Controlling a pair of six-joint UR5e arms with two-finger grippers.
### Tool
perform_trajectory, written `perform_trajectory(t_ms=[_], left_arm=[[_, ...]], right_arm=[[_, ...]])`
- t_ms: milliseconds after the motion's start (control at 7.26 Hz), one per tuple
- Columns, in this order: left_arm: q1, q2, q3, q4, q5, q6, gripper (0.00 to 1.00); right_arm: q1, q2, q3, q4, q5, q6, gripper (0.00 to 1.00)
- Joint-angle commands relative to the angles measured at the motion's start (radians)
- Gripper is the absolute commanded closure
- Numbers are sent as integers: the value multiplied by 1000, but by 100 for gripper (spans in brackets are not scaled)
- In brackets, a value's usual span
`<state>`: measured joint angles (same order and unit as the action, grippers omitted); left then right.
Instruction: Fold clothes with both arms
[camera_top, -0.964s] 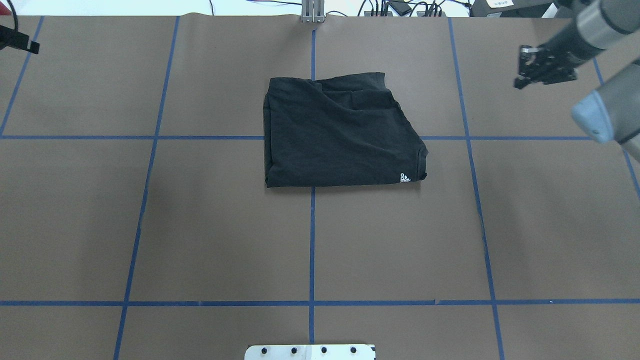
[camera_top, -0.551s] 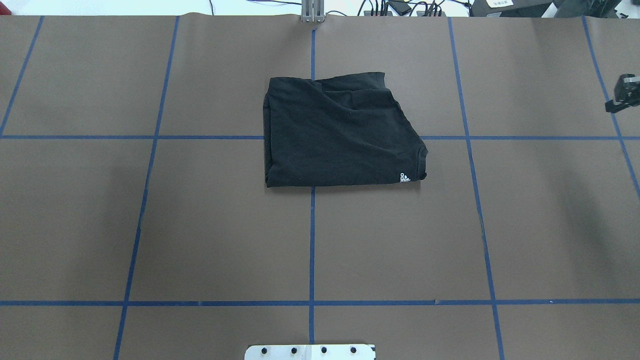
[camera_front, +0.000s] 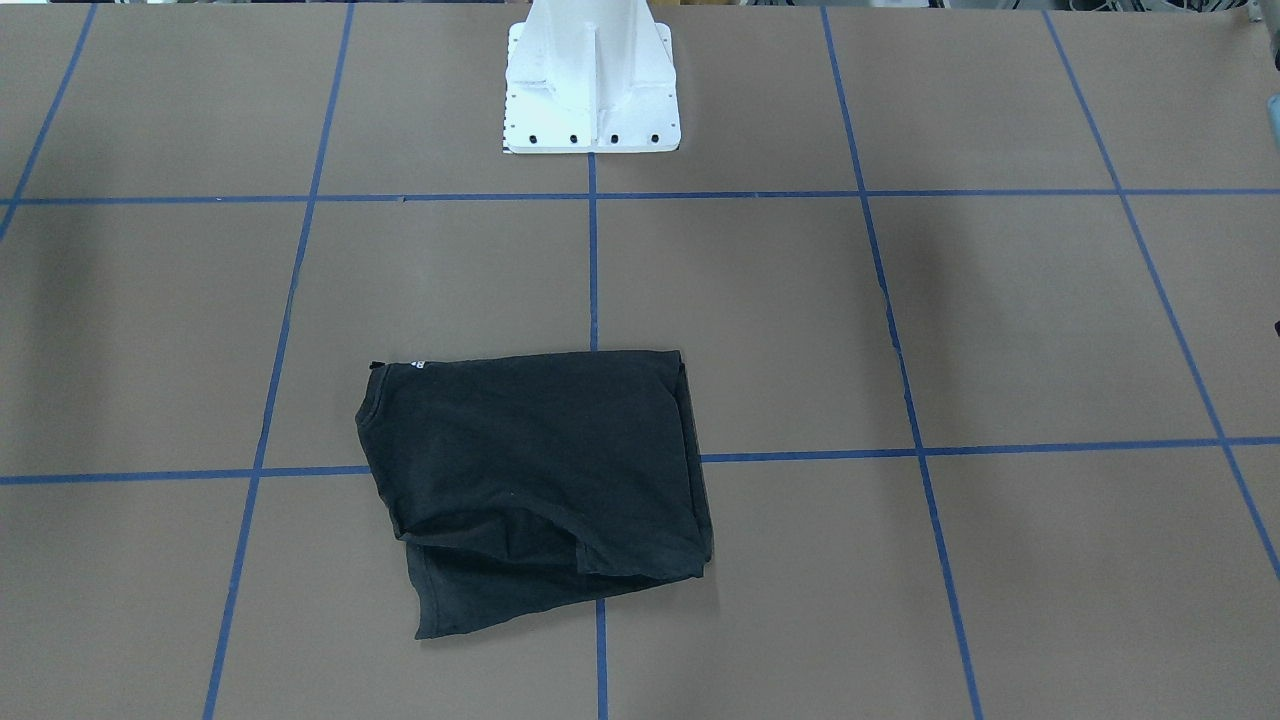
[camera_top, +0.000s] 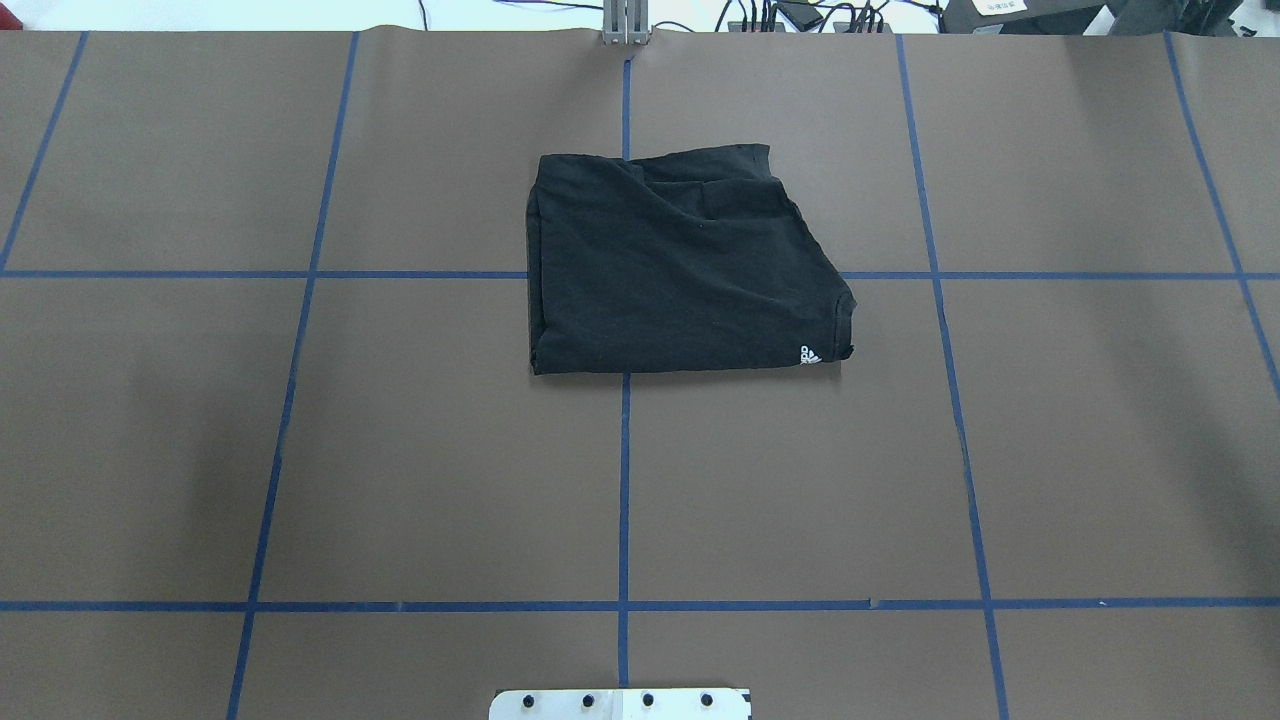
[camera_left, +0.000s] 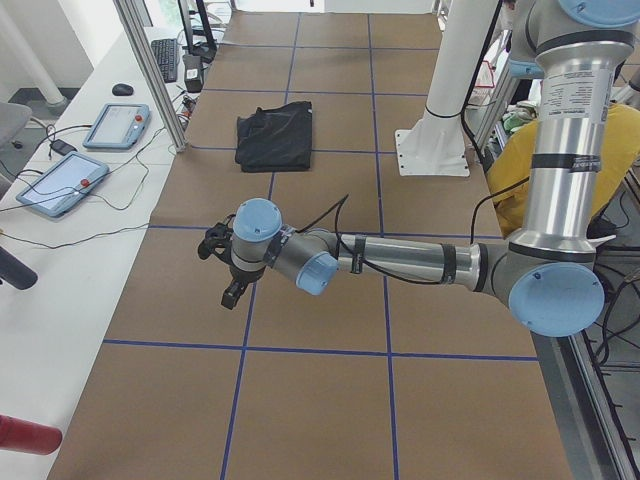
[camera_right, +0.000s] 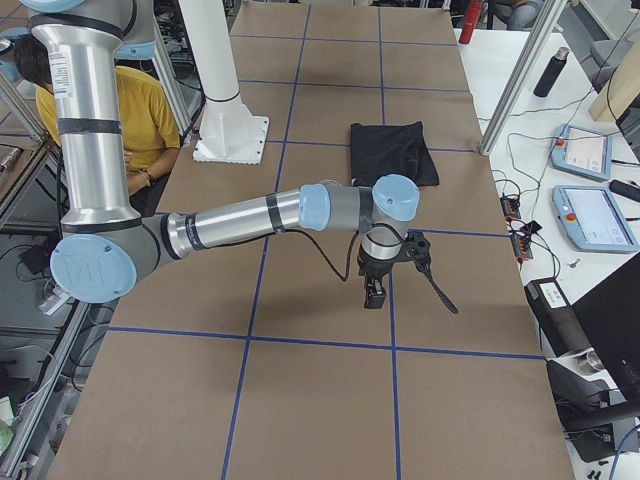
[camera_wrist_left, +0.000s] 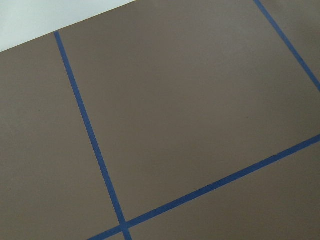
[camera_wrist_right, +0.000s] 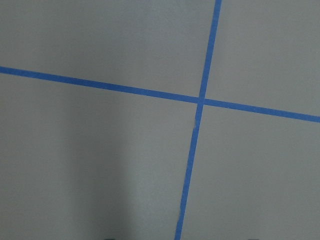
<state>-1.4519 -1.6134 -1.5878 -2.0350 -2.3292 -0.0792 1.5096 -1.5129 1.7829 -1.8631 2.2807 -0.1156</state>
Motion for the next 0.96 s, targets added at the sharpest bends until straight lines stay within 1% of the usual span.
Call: perform_trajectory(t_ms=[0,138,551,689,827], left_arm=[[-2,9,-6,24,1,6,0],[1,70,-45,21,8,1,0],[1,84,-63,10,2,-4,0],[1,83,-64,12,-1,-5,0],[1,81,-64,13,-2,-7,0]], right_arm=[[1,-6,-7,-2,10,-4,0],[0,-9,-2,1,-4,-9,0],[1,-9,-8,-2,3,26,0],[1,-9,-8,-2,13,30,0],[1,-9,-8,-1,41,30,0]])
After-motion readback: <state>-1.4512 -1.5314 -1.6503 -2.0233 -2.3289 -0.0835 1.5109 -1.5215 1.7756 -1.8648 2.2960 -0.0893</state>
